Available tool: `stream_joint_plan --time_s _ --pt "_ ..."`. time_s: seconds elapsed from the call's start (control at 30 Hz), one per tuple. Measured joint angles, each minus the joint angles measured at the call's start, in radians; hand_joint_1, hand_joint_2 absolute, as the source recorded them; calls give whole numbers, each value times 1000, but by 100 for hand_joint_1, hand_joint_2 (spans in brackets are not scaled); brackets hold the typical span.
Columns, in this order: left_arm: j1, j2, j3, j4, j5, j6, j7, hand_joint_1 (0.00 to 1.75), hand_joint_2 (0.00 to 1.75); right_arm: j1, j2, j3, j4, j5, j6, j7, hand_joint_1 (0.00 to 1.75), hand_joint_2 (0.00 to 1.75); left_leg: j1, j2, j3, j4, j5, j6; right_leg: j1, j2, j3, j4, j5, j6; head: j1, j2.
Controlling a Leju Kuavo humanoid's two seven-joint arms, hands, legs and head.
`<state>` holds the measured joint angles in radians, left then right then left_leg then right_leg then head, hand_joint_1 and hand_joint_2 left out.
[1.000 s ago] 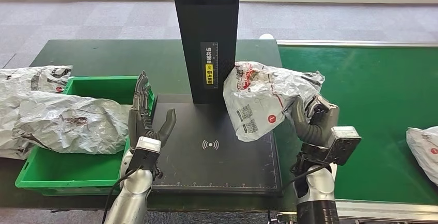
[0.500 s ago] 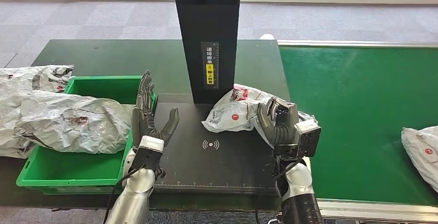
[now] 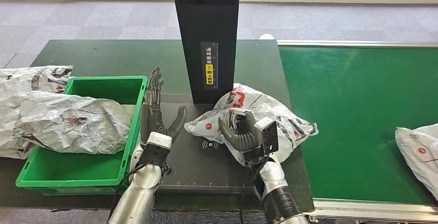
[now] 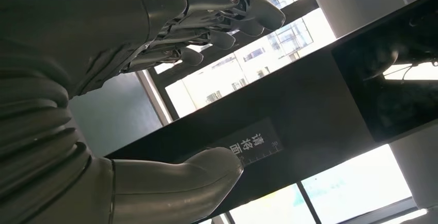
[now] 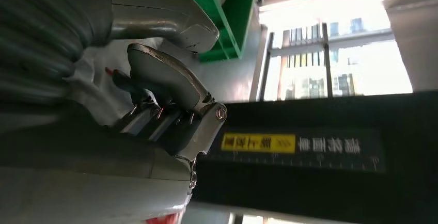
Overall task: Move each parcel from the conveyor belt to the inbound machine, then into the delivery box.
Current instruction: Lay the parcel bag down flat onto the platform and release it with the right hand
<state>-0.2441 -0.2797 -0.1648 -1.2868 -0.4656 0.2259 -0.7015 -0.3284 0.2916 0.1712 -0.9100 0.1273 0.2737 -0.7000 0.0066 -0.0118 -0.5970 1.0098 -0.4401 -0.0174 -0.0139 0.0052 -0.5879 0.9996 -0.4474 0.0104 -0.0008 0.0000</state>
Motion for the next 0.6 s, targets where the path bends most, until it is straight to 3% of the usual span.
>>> stream_joint_plan --time_s 0.07,0.2,0.33,0.43,0.6 --pt "-9 -1 -8 10 6 5 0 0 175 -12 4 26 43 -21 71 0 175 175 0 0 0 0 0 0 0 0 0 0 0 0 0 0" --pt "-21 -2 -12 26 8 12 0 0 175 -35 12 63 125 -89 221 0 5 175 0 0 0 0 0 0 0 0 0 0 0 0 0 0" --pt "-30 -5 -12 41 8 7 0 0 175 -59 14 79 191 -213 421 0 0 0 0 -1 0 0 0 0 0 0 0 0 0 0 0 0" --pt "-44 -6 -19 58 10 3 0 0 175 -67 14 79 206 -305 525 -1 0 0 0 -1 0 0 0 0 0 0 0 0 0 0 0 0" --pt "-59 -5 -53 94 26 27 0 0 175 -53 14 73 173 -329 530 -1 0 0 0 0 0 0 0 0 0 0 0 0 0 0 0 0"
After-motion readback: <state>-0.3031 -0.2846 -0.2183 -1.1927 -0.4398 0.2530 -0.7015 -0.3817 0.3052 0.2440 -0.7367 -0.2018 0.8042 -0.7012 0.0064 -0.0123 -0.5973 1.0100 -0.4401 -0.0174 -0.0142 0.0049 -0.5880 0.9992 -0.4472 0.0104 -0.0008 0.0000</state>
